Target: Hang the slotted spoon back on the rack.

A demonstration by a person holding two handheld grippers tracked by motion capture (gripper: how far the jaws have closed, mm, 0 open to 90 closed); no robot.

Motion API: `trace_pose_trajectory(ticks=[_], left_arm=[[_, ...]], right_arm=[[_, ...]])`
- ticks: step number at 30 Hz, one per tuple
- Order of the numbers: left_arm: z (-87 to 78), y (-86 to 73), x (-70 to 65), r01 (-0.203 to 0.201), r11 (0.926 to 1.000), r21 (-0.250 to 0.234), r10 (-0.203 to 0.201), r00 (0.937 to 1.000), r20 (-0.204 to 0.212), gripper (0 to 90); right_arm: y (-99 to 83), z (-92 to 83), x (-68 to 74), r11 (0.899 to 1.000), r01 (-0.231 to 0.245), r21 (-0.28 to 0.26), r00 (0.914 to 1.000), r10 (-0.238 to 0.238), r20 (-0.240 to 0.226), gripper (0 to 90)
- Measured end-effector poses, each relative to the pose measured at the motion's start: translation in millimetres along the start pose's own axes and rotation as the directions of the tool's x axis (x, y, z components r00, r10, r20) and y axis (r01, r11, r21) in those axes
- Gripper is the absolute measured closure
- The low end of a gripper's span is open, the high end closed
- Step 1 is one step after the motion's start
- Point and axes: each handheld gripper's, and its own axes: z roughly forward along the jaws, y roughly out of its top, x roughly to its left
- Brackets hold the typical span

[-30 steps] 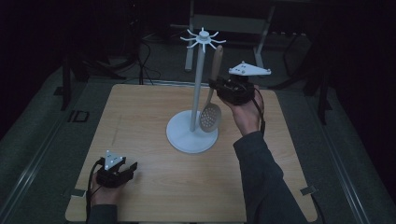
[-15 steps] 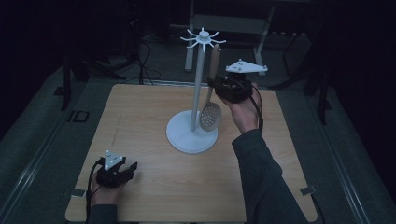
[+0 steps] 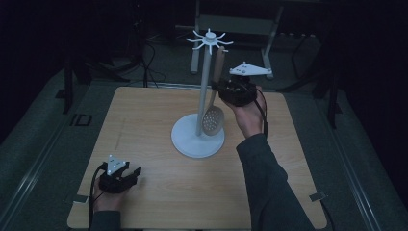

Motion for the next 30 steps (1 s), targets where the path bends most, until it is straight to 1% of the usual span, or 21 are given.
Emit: trace_pose_trajectory(ticks=[4, 6, 8, 10, 12, 13, 15, 16, 18, 23, 26, 28, 29, 30], left_arm=[[-0.2, 0.0, 0.0, 0.001, 1.0000, -0.001, -0.001, 1.0000, -0.001, 47.0], [-0.2, 0.0, 0.1, 0.001, 1.0000, -0.001, -0.001, 1.0000, -0.001, 47.0], [-0.3, 0.0, -0.1, -0.001, 1.0000, 0.000, 0.001, 1.0000, -0.001, 47.0], [-0.2, 0.0, -0.3, -0.002, 1.0000, 0.000, 0.002, 1.0000, 0.000, 47.0], [0.0, -0.1, -0.4, 0.000, 1.0000, 0.000, 0.000, 1.0000, 0.000, 46.9], [0.0, 0.0, -0.3, -0.001, 1.0000, 0.000, 0.001, 1.0000, 0.000, 47.0], [0.0, 0.0, -0.2, -0.001, 1.0000, 0.001, 0.001, 1.0000, 0.000, 46.9], [0.0, 0.0, -0.2, -0.002, 1.0000, 0.001, 0.002, 1.0000, 0.000, 46.9], [0.2, 0.0, -0.2, -0.002, 1.0000, 0.000, 0.002, 1.0000, 0.000, 46.9], [0.2, 0.0, -0.4, -0.001, 1.0000, 0.000, 0.001, 1.0000, -0.001, 46.8], [0.2, 0.0, -0.5, 0.000, 1.0000, 0.001, 0.000, 1.0000, -0.002, 46.7], [0.2, 0.0, -0.3, -0.001, 1.0000, 0.000, 0.001, 1.0000, -0.001, 46.7], [0.3, 0.0, -0.3, 0.000, 1.0000, 0.000, 0.000, 1.0000, -0.002, 46.7], [0.5, 0.0, -0.3, 0.001, 1.0000, 0.001, -0.001, 1.0000, -0.002, 46.7]], right_arm=[[-1.5, -1.7, -0.5, 1.000, 0.001, -0.011, 1.0000, -0.001, 0.001, 71.9], [-2.3, -4.3, -0.2, 0.999, -0.015, -0.035, 0.9999, 0.015, -0.001, 66.5], [-2.9, -6.5, 0.1, 0.999, -0.012, -0.042, 0.9999, 0.013, 0.003, 61.8], [-3.5, -8.5, 0.8, 0.999, -0.009, -0.044, 0.9999, 0.009, 0.014, 55.6], [-4.3, -10.1, 1.2, 0.999, -0.008, -0.045, 0.9996, 0.009, 0.025, 44.9], [-4.8, -10.9, 1.3, 0.999, -0.008, -0.044, 0.9991, 0.010, 0.040, 41.0], [-6.1, -12.1, 0.7, 0.999, -0.016, -0.040, 0.9984, 0.018, 0.054, 32.7], [-7.0, -12.6, 0.6, 0.999, -0.015, -0.036, 0.9976, 0.017, 0.068, 29.7], [-9.4, -13.9, -0.5, 1.000, -0.013, -0.028, 0.9968, 0.016, 0.079, 25.1], [-15.7, -17.5, -2.4, 1.000, -0.017, -0.014, 0.9961, 0.018, 0.087, 21.2], [-22.8, -19.9, -4.1, 1.000, -0.016, 0.003, 0.9961, 0.015, 0.087, 21.1], [-30.2, -22.1, -6.0, 1.000, -0.017, 0.016, 0.9954, 0.016, 0.095, 21.0], [-35.1, -23.7, -7.4, 0.999, -0.025, 0.023, 0.9948, 0.022, 0.099, 21.1], [-43.5, -25.9, -9.8, 0.999, -0.042, 0.023, 0.9937, 0.039, 0.105, 21.2]])
